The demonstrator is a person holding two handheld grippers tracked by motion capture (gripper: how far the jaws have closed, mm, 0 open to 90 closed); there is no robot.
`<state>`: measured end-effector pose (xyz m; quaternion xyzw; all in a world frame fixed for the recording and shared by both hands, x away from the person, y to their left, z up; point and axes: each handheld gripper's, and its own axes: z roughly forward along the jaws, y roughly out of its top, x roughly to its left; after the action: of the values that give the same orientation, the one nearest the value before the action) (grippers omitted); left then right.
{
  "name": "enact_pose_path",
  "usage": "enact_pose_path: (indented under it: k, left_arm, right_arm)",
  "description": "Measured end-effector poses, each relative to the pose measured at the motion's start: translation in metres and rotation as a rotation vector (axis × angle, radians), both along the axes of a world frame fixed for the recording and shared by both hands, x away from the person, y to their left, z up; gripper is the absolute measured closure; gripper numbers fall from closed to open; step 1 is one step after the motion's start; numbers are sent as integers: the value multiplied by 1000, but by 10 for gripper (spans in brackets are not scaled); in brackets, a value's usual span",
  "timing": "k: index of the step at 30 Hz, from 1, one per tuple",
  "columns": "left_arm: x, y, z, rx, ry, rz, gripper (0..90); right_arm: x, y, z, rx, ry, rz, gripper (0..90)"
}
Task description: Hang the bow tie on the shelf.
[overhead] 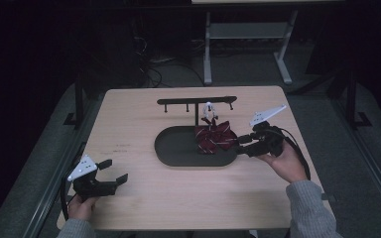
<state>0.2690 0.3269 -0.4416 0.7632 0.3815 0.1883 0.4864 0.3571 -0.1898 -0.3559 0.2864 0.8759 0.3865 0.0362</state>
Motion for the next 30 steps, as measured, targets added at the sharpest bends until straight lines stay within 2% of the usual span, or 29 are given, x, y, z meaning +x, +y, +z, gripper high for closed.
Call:
enact_pose_path:
  k: [30]
  left_arm:
    - [0,-1,-1,11,1,-7,129]
  right_arm:
    - [-25,-14,-30,10,35,-3,471]
